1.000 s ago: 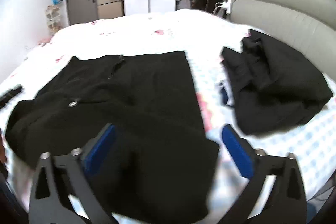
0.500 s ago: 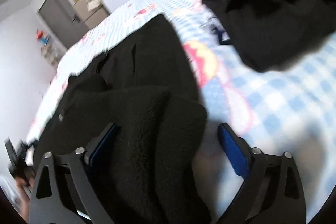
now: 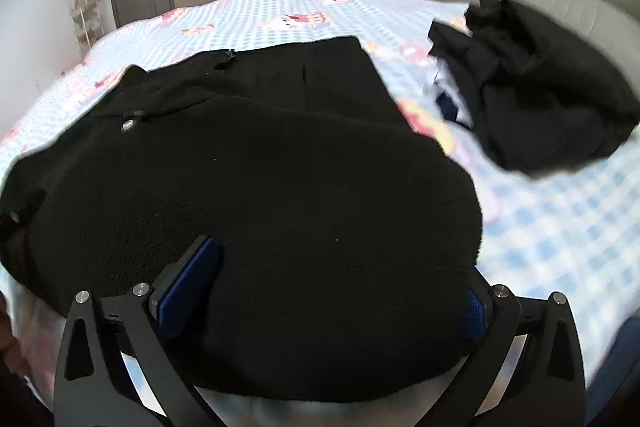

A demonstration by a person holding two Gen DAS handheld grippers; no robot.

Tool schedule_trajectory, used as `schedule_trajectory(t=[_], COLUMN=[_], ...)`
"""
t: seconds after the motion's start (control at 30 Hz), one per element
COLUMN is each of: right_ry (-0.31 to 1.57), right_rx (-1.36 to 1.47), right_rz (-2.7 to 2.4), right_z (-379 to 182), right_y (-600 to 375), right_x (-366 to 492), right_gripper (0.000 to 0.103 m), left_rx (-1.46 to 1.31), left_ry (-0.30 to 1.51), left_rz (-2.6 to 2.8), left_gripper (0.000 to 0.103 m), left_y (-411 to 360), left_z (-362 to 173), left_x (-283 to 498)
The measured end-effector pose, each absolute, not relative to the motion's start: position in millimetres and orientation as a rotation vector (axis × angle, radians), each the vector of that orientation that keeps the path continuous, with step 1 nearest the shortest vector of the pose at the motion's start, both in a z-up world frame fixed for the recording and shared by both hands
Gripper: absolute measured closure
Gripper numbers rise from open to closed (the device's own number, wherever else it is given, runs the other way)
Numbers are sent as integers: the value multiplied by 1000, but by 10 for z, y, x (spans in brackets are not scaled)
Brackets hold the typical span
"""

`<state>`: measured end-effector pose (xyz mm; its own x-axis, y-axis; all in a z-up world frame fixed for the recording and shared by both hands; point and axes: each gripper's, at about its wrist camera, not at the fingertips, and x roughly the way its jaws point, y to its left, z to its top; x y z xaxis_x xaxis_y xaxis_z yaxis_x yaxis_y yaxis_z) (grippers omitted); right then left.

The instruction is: Fold clothes

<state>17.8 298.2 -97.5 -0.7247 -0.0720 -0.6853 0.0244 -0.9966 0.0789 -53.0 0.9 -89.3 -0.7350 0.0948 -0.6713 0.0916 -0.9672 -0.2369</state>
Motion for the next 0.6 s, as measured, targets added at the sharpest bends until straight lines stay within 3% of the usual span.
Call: schedule_trajectory(t=[0.1,0.37,0.53,0.6], right_ry=[-199,-183,-222,-201], right_rx=[1157,1171,1142,1088], right_rz=[-2817,-2764,-2685,-2766], right_z=[-1014,-1074,-996,-901], right_y=[3092,3121,3352,3442], right_x=[186,202,201,285], right_gripper=[0,0,1,0], left_rx=[-1165,-1174,-1185,-1129], left_ry=[-414,-337,-70,-115], left_rz=[2872,2856,2966,3013], left_gripper=[0,0,0,0], left_y=[-41,-64,-80,-195], left_z=[-909,-863,-827,-723], left_x=[-579,-423,-281,-222])
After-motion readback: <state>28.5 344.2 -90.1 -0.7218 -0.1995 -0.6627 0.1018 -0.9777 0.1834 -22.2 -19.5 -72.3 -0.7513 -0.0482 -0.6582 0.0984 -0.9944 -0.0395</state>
